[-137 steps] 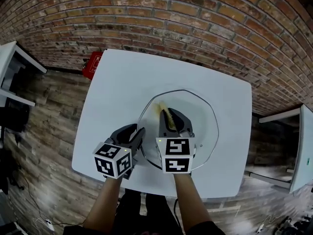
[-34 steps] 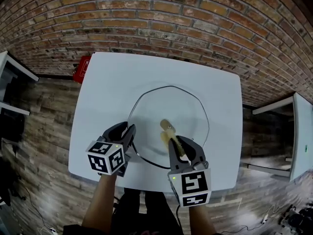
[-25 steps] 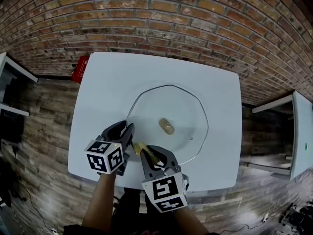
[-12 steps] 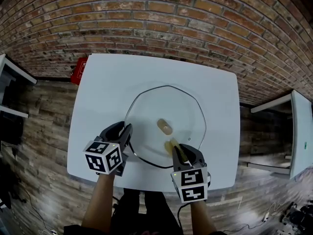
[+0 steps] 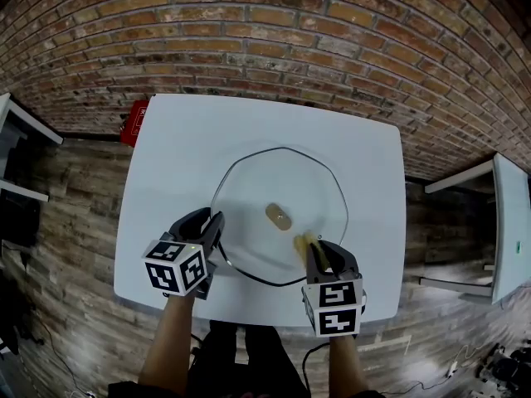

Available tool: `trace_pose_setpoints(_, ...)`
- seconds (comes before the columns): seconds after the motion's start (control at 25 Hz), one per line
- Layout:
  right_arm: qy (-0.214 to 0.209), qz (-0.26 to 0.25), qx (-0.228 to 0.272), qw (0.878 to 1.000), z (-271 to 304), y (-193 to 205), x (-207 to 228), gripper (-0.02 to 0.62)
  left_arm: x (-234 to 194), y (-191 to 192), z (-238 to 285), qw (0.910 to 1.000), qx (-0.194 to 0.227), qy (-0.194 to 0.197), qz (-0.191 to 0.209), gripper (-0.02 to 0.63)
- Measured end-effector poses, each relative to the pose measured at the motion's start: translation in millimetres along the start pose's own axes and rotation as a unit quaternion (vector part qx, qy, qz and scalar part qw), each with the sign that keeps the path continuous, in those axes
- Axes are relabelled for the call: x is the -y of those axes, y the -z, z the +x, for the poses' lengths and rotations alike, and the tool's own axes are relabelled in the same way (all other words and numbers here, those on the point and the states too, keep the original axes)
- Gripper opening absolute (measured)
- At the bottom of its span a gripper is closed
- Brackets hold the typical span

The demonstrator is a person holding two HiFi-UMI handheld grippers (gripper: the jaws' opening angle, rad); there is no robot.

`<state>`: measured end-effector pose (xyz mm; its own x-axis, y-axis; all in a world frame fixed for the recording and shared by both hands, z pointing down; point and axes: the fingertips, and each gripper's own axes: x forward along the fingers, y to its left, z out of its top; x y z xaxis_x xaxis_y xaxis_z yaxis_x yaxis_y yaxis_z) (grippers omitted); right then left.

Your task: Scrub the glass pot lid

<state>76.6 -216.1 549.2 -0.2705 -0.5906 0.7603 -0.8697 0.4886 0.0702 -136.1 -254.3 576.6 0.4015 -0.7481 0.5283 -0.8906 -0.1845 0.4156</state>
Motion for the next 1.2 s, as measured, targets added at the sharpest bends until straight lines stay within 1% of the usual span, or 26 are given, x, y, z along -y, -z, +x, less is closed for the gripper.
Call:
trace_pose_setpoints(0.28, 0.003, 0.011, 0.033, 0.999, -3, -4, 2, 0.058, -2, -11, -5, 0.9995, 0.029, -0.002, 0.012, 0.123)
trace_pose_setpoints(0.48, 0.010, 0.013, 0.065, 0.998, -9, -12, 1, 0.058, -3, -22, -17, 0.9979, 0.044, -0.012, 0.045, 0.123)
trace_pose_setpoints(0.64, 0.022, 0.018, 0.095, 0.995, -16, -22, 4, 0.058, 4, -36, -28, 0.9950, 0.078, -0.010, 0.061, 0.123)
trace_pose_setpoints(0.76, 0.026, 0.022, 0.125, 0.992, -23, -31, 7, 0.058, 12, -47, -36, 0.9911, 0.102, -0.013, 0.084, 0.118)
trace_pose_setpoints(0.88, 0.035, 0.029, 0.156, 0.987, -33, -42, 10, 0.058, 20, -55, -43, 0.9877, 0.112, -0.014, 0.109, 0.114)
trace_pose_setpoints(1.04, 0.041, 0.034, 0.188, 0.981, -48, -56, 12, 0.058, 33, -62, -52, 0.9850, 0.121, -0.012, 0.122, 0.114)
trace_pose_setpoints(1.2, 0.042, 0.035, 0.223, 0.973, -69, -73, 12, 0.058, 51, -75, -65, 0.9802, 0.135, -0.010, 0.144, 0.102)
